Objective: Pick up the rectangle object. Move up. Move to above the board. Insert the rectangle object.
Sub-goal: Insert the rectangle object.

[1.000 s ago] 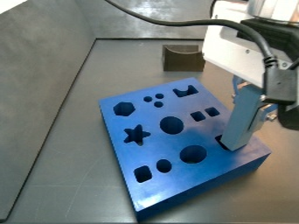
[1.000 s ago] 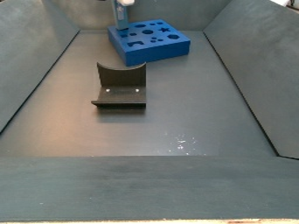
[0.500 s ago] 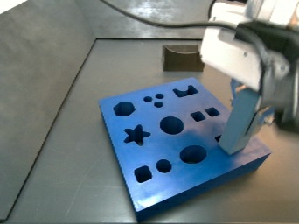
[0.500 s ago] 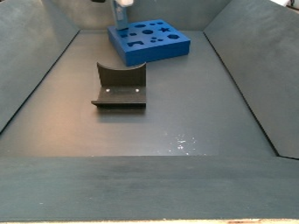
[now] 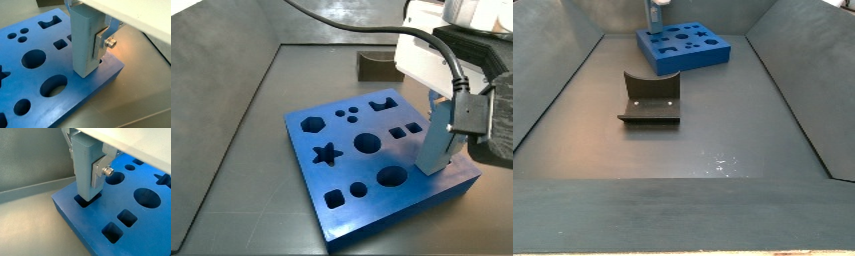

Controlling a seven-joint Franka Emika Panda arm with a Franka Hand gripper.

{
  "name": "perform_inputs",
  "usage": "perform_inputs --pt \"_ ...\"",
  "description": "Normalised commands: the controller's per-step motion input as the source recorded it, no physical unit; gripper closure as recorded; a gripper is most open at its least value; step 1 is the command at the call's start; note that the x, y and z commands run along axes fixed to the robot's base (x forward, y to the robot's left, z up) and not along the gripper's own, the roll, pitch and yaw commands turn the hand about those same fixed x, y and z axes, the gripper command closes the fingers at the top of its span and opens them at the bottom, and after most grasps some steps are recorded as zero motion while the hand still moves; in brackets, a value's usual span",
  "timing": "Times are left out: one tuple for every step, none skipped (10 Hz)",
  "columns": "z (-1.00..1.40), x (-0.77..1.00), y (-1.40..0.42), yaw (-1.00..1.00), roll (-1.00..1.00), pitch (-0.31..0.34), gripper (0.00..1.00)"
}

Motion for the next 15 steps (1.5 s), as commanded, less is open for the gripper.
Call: perform_inputs --pt "0.07 0.09 -0.15 -0.02 0.25 0.0 1.0" --pt "0.15 0.26 0.06 -0.48 0.0 0.546 1.0" --pt "0.13 0.28 0.24 -0.46 -0.27 0.589 1.0" --pt "0.04 0.1 0.07 -0.13 -0.14 0.231 1.0" --pt "0.0 0.1 0.2 -0.12 -0.3 0.166 1.0" --pt "0.0 0.0 0.0 0.0 0.01 -0.011 1.0" --pt "-0.09 -0.17 -0.18 0.0 0.39 -0.317 1.0" --pt "-0.22 -0.23 -0.27 0.0 0.49 -0.503 1.0" --pt "-0.01 -0.11 -0.09 0.0 0.16 -0.354 1.0" --pt "0.0 0.0 0.0 0.0 0.01 0.0 1.0" --pt "0.0 0.0 -0.05 0.0 0.15 -0.106 1.0" --pt "0.0 0.0 -0.01 0.0 0.08 0.0 1.0" --pt "0.0 0.08 0.05 0.0 -0.25 0.271 1.0" --pt "0.0 0.06 0.0 0.0 -0.07 0.177 1.0" --pt "-0.01 0.01 0.0 0.0 0.0 0.0 1.0"
